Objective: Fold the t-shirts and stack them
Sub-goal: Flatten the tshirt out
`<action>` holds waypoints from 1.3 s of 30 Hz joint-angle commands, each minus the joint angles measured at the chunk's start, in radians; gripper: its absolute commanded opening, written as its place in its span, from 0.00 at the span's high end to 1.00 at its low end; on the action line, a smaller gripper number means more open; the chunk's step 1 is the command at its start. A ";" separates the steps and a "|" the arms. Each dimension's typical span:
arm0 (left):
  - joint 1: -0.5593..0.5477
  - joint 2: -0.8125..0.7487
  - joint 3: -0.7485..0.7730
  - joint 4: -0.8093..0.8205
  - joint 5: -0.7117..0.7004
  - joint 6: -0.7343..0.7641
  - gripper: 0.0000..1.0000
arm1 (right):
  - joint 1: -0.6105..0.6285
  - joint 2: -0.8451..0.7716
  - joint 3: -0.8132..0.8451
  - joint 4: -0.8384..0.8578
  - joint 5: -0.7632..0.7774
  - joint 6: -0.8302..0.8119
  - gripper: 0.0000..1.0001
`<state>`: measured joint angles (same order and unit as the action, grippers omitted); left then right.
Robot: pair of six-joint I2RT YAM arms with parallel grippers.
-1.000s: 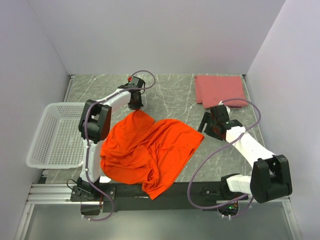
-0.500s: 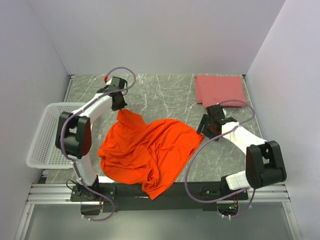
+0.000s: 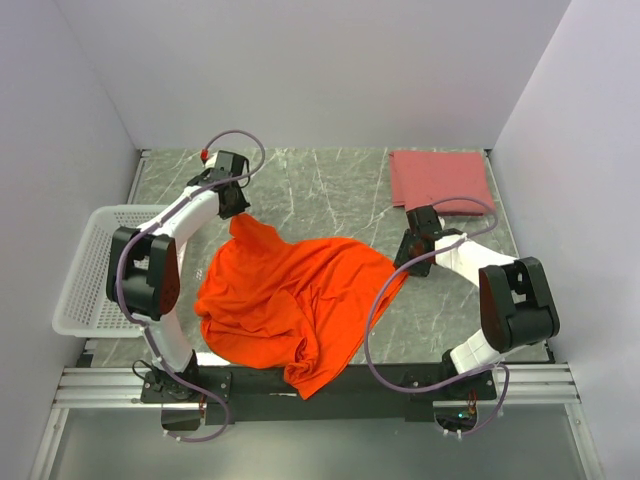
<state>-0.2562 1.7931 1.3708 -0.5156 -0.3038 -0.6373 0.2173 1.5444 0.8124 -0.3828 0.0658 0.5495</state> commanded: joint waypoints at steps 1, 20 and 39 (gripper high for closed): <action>0.017 -0.012 0.030 0.009 0.002 -0.024 0.99 | 0.007 -0.010 -0.005 -0.022 0.026 -0.005 0.50; 0.041 -0.061 0.053 0.042 0.015 -0.016 0.99 | 0.024 -0.073 0.051 -0.022 0.042 -0.017 1.00; 0.044 -0.698 0.244 0.153 -0.140 0.140 0.99 | 0.024 -0.619 0.591 -0.220 0.341 -0.232 1.00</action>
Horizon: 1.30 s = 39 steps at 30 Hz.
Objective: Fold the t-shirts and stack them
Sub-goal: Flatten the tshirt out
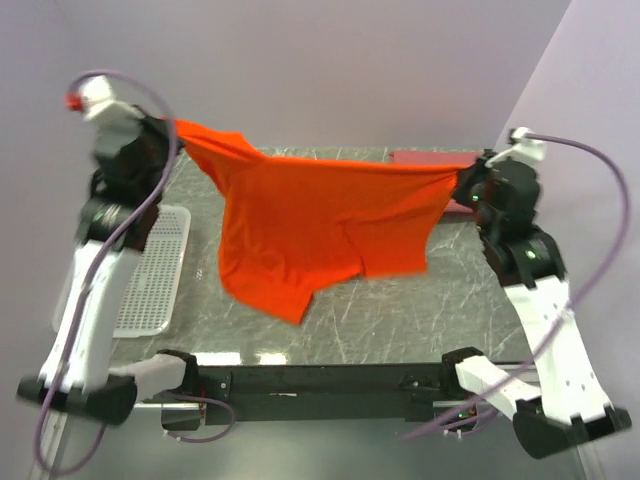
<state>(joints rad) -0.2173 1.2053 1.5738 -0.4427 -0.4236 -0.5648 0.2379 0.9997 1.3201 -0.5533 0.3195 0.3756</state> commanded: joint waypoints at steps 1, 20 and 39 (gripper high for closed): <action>0.006 -0.140 0.055 0.088 -0.003 0.075 0.99 | 0.005 -0.096 0.103 -0.063 0.087 -0.073 1.00; 0.009 -0.290 0.368 0.099 0.332 0.204 0.99 | 0.003 -0.305 0.421 -0.128 0.085 -0.159 1.00; 0.018 0.697 0.015 0.371 0.597 0.416 1.00 | -0.121 0.301 -0.383 0.383 -0.002 -0.086 1.00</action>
<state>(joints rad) -0.2035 1.8076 1.4754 -0.1276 0.0360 -0.1848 0.1345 1.2419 0.9535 -0.3515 0.3748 0.2714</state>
